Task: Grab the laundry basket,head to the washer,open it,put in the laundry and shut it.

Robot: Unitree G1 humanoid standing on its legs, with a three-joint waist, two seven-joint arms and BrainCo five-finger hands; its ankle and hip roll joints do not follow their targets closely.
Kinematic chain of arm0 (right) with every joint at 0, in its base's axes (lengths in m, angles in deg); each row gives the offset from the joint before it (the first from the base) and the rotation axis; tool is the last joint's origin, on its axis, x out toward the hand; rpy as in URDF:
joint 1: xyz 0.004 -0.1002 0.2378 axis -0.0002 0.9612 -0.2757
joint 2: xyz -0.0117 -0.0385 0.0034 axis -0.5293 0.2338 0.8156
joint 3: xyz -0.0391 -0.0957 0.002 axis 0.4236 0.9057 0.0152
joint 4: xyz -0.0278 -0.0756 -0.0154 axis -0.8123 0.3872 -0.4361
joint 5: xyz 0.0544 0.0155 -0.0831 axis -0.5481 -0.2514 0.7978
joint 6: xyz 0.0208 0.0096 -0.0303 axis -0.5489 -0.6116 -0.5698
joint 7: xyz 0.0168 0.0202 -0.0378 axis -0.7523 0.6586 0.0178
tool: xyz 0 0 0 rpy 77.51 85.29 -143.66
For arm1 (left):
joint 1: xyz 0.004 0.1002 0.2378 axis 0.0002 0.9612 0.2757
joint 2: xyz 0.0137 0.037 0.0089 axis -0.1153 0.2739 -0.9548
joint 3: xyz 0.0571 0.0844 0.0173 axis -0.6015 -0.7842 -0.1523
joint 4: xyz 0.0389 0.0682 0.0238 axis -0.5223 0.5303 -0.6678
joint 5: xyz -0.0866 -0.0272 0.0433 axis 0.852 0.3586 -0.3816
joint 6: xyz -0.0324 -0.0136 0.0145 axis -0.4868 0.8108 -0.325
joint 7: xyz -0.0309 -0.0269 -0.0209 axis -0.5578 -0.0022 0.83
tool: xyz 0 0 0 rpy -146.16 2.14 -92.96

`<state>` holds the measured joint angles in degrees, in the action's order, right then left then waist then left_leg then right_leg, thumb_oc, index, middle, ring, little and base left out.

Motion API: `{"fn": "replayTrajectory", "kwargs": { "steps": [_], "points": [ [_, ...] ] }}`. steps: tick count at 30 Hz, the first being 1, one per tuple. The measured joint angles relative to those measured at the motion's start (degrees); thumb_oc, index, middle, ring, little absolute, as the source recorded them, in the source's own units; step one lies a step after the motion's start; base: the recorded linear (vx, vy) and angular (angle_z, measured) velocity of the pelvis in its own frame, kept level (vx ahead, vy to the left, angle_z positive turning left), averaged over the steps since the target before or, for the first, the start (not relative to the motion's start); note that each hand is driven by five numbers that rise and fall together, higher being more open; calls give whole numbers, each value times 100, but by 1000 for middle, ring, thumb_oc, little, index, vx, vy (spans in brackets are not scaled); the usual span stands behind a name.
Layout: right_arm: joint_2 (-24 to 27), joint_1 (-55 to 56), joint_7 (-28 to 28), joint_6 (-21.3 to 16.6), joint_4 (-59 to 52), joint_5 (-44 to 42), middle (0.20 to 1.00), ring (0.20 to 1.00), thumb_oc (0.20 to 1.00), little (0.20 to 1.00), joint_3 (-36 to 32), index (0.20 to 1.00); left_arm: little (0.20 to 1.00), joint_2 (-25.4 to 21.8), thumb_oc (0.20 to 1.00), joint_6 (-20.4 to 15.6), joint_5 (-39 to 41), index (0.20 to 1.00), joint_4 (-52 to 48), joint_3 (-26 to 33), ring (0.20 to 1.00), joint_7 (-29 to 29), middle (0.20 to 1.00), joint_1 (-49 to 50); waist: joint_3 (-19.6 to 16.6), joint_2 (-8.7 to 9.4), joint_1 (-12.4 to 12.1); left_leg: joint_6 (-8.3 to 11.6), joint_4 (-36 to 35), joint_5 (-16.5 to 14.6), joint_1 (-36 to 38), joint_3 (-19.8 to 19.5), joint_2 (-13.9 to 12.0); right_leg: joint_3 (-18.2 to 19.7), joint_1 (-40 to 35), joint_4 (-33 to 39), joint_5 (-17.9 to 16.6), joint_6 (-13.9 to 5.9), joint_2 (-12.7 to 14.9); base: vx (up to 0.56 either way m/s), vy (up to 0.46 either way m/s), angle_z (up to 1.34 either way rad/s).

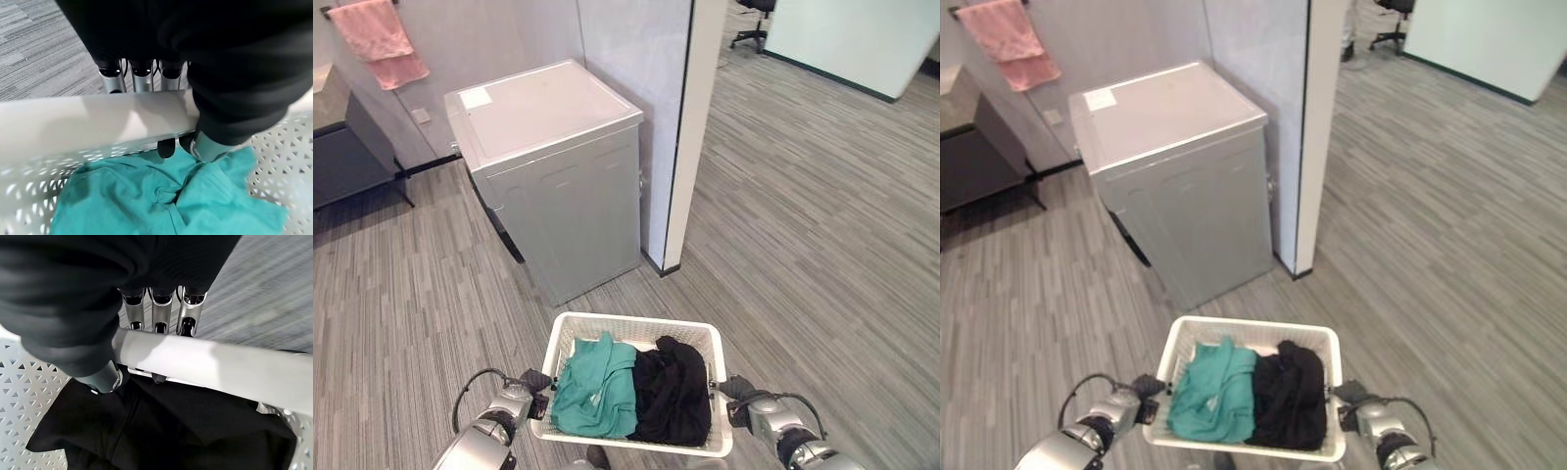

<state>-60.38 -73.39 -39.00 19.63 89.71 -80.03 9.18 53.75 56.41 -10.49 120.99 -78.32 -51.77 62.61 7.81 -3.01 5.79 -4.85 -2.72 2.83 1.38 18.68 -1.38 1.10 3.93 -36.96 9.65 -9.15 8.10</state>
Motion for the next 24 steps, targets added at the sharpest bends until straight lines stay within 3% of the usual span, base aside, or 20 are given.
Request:
{"fn": "replayTrajectory", "kwargs": {
  "steps": [1,2,3,4,5,6,7,9,13,15,16,18,19,21,22,23,24],
  "points": [
    [-1,-5,-14,-26,-63,10,200,200,200,200,6,200,200,3,200,25,-1,200,-3,28,200,-35,200,-1,13,19,55,0,-147,26,70,-73,10,19,17,156,271,42,-40,169,139,-2],
    [4,-95,-9,-10,-128,5,200,200,200,200,58,200,200,-69,200,34,-4,200,-18,36,200,-29,200,-20,97,44,53,14,-259,17,143,-76,-90,-15,291,804,499,205,-409,159,106,9],
    [1,-120,-11,-18,-205,5,200,200,200,200,55,200,200,-99,200,38,-6,200,-8,49,200,-27,200,-39,147,31,88,37,-258,36,165,-87,-161,-34,395,1169,444,331,-560,148,88,0],
    [32,-125,-13,-23,-309,5,200,200,200,200,58,200,200,-98,200,34,-6,200,-11,51,200,-25,200,-51,151,69,123,53,-257,9,190,-85,-184,-43,588,1523,295,483,-747,144,72,3],
    [67,-134,-14,-21,-398,6,200,200,200,200,66,200,200,-92,200,34,-7,200,-11,50,200,-26,200,-63,173,95,123,144,-257,-54,257,-81,-219,-18,733,1784,81,514,-888,147,41,26],
    [105,-115,-20,-23,-472,7,200,200,200,200,74,200,200,-89,200,32,-15,200,-13,56,200,-21,200,-59,172,225,189,343,-251,-115,429,-253,-170,-145,733,2459,-814,582,-941,127,9,60],
    [175,-69,-26,-29,-465,6,200,200,200,200,62,200,200,-33,200,17,-26,200,-74,63,200,-11,200,-52,183,236,301,485,-242,-100,523,-439,-163,-370,481,2554,-1106,935,-931,128,-20,76],
    [311,-79,-5,24,-435,4,200,200,200,200,107,200,200,26,200,-5,-57,200,-177,52,200,40,200,-55,173,187,274,506,-112,-118,570,-654,-317,-503,144,2810,-1047,980,-1053,114,-25,43],
    [449,70,9,32,-429,4,200,200,200,200,213,200,200,135,200,7,-58,200,-179,54,200,46,200,-63,148,153,300,670,253,-71,430,-641,-152,-676,-569,3651,-1139,1171,-1209,103,-42,19],
    [468,121,9,41,-429,4,200,200,200,200,214,200,200,158,200,4,-57,200,-184,55,200,47,200,-66,130,175,289,759,458,-125,334,-705,-164,-716,-604,3671,-1105,1222,-1207,-16,-47,30],
    [510,109,9,43,-514,5,200,200,200,200,215,200,200,171,200,8,-56,200,-182,58,200,47,200,-112,172,259,289,1037,1484,-155,-293,-799,-134,-775,-530,3639,-1090,1334,-1063,-33,-7,20],
    [580,99,11,48,-528,7,200,200,200,200,236,200,200,234,200,41,-52,200,-150,55,200,49,200,-98,188,294,291,1341,2367,-57,-902,-903,-119,-885,-515,3657,-1154,1390,-871,32,64,23],
    [581,108,13,56,-527,8,200,200,200,200,254,200,200,237,200,50,-52,200,-141,50,200,47,200,-105,201,308,326,1353,2468,-46,-1002,-859,-211,-949,-558,3689,-1170,1422,-812,103,137,27],
    [549,117,10,77,-525,7,200,200,200,200,288,200,200,219,200,60,-54,200,-47,49,200,48,200,-167,202,326,392,1282,1810,-21,-1006,-360,-741,-1120,-656,3833,-1141,1385,-859,116,125,39],
    [554,103,-2,76,-516,8,200,200,200,200,286,200,200,222,200,49,-55,200,-63,40,200,46,200,-177,208,297,415,1290,1302,-6,-945,-538,-908,-1111,-647,3849,-1113,1383,-931,188,228,21],
    [541,76,-4,71,-508,8,200,200,200,200,286,200,200,221,200,49,-55,200,-44,44,200,47,200,-138,199,254,390,1317,810,11,-870,-979,-1061,-1076,-620,3836,-1118,1386,-995,262,407,-13],
    [523,62,3,68,-439,10,200,200,200,200,291,200,200,236,200,50,-52,200,27,46,200,46,200,-135,177,184,359,1502,385,222,-773,-1499,-1156,-1013,-571,3758,-1028,1288,-1074,320,515,-26]
  ]
}}
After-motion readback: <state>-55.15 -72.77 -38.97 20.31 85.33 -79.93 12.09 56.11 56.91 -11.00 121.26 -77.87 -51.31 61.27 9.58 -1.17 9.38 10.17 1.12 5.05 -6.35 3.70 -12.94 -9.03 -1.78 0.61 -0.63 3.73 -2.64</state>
